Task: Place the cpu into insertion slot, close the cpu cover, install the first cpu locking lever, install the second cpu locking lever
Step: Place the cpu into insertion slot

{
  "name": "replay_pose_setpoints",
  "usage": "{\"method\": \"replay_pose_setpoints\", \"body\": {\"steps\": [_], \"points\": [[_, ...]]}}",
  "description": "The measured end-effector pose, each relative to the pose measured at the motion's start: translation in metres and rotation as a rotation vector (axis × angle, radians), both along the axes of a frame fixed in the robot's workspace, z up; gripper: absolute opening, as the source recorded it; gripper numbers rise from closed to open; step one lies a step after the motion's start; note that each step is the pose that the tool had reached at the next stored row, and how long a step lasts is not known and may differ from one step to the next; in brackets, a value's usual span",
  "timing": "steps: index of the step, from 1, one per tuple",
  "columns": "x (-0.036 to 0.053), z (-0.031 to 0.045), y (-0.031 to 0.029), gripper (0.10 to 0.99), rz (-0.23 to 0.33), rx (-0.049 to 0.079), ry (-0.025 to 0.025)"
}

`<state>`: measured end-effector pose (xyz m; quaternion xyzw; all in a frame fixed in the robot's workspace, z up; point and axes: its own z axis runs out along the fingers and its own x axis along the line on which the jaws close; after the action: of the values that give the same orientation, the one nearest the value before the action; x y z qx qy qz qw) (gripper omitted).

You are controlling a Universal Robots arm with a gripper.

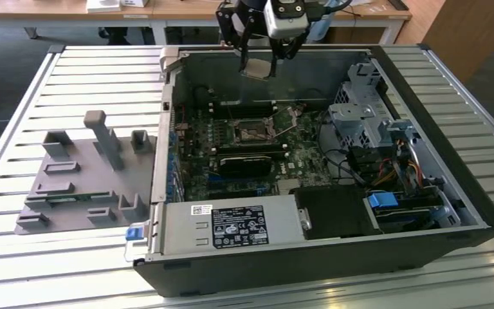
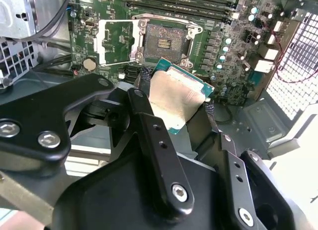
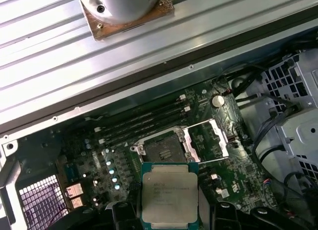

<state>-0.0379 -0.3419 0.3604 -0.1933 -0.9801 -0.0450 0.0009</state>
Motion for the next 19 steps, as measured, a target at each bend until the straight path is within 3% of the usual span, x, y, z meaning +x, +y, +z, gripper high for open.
{"method": "replay_pose_setpoints", "body": {"steps": [19], "points": [[0.0000,0.0000,0.0000,0.541,-0.089,0.000,0.0000]]}}
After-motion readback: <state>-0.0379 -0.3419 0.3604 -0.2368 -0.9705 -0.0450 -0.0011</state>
